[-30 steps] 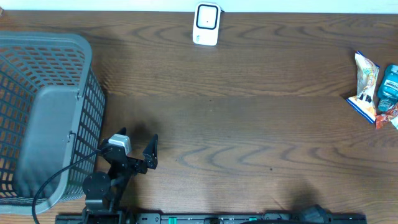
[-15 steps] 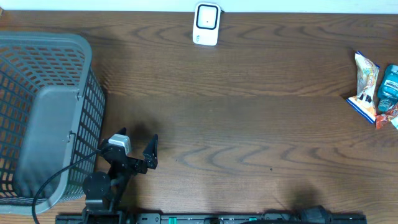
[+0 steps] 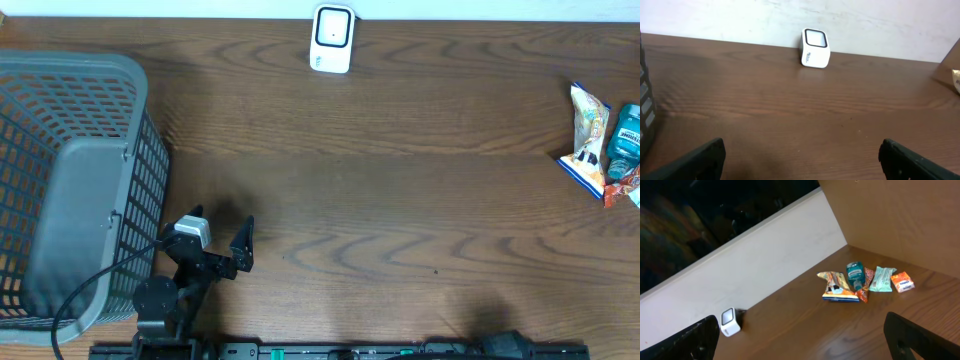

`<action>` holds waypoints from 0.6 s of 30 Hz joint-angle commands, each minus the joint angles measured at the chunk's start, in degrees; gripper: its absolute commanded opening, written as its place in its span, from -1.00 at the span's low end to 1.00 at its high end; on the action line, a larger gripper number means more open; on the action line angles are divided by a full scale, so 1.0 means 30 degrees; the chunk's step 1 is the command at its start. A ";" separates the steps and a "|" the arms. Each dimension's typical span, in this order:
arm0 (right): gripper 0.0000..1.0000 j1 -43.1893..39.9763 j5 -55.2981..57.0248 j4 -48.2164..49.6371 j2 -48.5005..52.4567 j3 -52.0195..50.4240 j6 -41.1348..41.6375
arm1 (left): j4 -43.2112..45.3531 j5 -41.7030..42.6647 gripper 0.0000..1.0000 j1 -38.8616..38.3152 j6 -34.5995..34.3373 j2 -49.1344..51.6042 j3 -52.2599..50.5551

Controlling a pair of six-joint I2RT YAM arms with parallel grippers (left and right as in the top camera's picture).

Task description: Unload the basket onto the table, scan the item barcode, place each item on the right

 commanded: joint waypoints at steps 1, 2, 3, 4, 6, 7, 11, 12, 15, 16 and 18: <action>0.99 -0.0226 -0.0109 -0.0087 0.0182 0.0036 -0.0372 | -0.0430 0.0044 0.96 0.0066 -0.0102 -0.0051 -0.0357; 0.99 -0.0226 -0.0124 -0.0087 0.0182 0.0036 -0.0372 | -0.0430 0.0044 0.96 0.0066 -0.0102 -0.0051 -0.0357; 0.98 -0.0226 -0.0240 -0.0087 0.0182 0.0036 -0.0372 | -0.0430 0.0044 0.96 0.0066 -0.0102 -0.0051 -0.0357; 0.98 -0.0226 -0.0423 -0.0087 0.0182 0.0044 -0.0372 | -0.0430 0.0044 0.96 0.0066 -0.0102 -0.0051 -0.0357; 0.99 -0.0226 -0.0576 -0.0087 0.0182 0.0036 -0.0372 | -0.0430 0.0044 0.96 0.0066 -0.0102 -0.0051 -0.0357; 0.98 -0.0226 -0.0583 -0.0087 0.0182 0.0044 -0.0372 | -0.0430 0.0044 0.96 0.0066 -0.0102 -0.0051 -0.0357; 0.98 -0.0226 -0.0576 -0.0080 0.0182 0.0036 -0.0372 | -0.0430 0.0044 0.96 0.0066 -0.0102 -0.0051 -0.0357; 0.98 -0.0226 -0.0583 -0.0080 0.0182 0.0036 -0.0372 | -0.0430 0.0051 0.96 0.0066 -0.0102 -0.0051 -0.0357; 0.99 -0.0240 -0.0634 -0.0189 0.0182 0.0044 -0.0364 | -0.0430 0.0044 0.96 0.0066 -0.0102 -0.0051 -0.0357; 0.98 -0.0262 -0.0612 -0.0262 0.0182 0.0044 -0.0357 | -0.0430 0.0044 0.96 0.0066 -0.0102 -0.0051 -0.0357; 0.99 -0.0335 -0.0510 -0.0299 0.0182 0.0131 -0.0372 | -0.0430 0.0044 0.96 0.0066 -0.0102 -0.0051 -0.0357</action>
